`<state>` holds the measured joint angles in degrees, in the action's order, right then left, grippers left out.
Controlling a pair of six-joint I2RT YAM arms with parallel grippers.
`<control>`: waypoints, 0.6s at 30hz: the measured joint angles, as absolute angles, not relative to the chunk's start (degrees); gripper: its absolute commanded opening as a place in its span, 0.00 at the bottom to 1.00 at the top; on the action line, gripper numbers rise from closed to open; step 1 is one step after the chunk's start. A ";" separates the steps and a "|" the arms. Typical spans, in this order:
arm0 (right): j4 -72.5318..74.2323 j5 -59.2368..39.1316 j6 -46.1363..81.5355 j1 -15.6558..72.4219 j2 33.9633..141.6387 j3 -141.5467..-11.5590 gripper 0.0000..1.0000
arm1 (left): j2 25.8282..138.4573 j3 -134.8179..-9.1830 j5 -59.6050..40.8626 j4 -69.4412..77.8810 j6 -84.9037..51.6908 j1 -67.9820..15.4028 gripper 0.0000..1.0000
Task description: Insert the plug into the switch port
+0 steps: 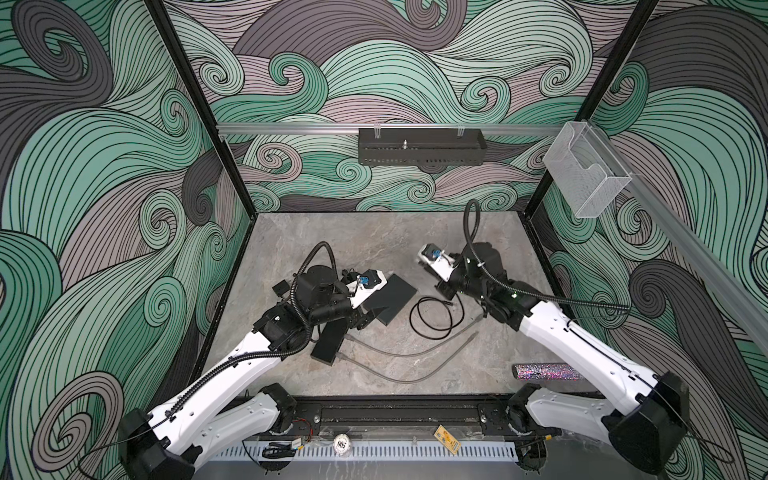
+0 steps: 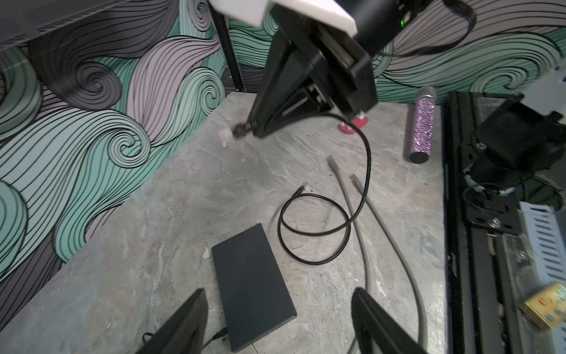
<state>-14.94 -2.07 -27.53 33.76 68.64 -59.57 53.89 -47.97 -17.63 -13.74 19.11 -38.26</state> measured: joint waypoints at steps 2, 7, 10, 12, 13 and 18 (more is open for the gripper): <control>-15.05 3.44 -31.79 30.98 70.41 -63.51 0.00 | 54.30 -47.51 -15.53 -12.82 17.32 -38.15 0.75; -14.74 9.43 -42.13 30.63 73.49 -71.64 0.00 | 57.32 -47.57 -12.75 -11.94 13.04 -37.06 0.75; -13.91 7.68 -43.86 30.57 74.91 -71.72 0.00 | 59.83 -48.27 -10.87 -12.95 10.63 -36.32 0.75; -12.34 4.45 -42.17 30.24 75.18 -67.35 0.00 | 62.19 -49.67 -9.43 -14.24 8.73 -35.62 0.75; -11.05 2.50 -40.77 30.24 75.16 -63.99 0.00 | 63.31 -50.41 -9.08 -14.81 7.86 -35.22 0.75; -8.23 -7.53 -31.92 30.28 77.80 -47.37 0.00 | 72.53 -55.33 -11.62 -16.56 2.15 -30.87 0.64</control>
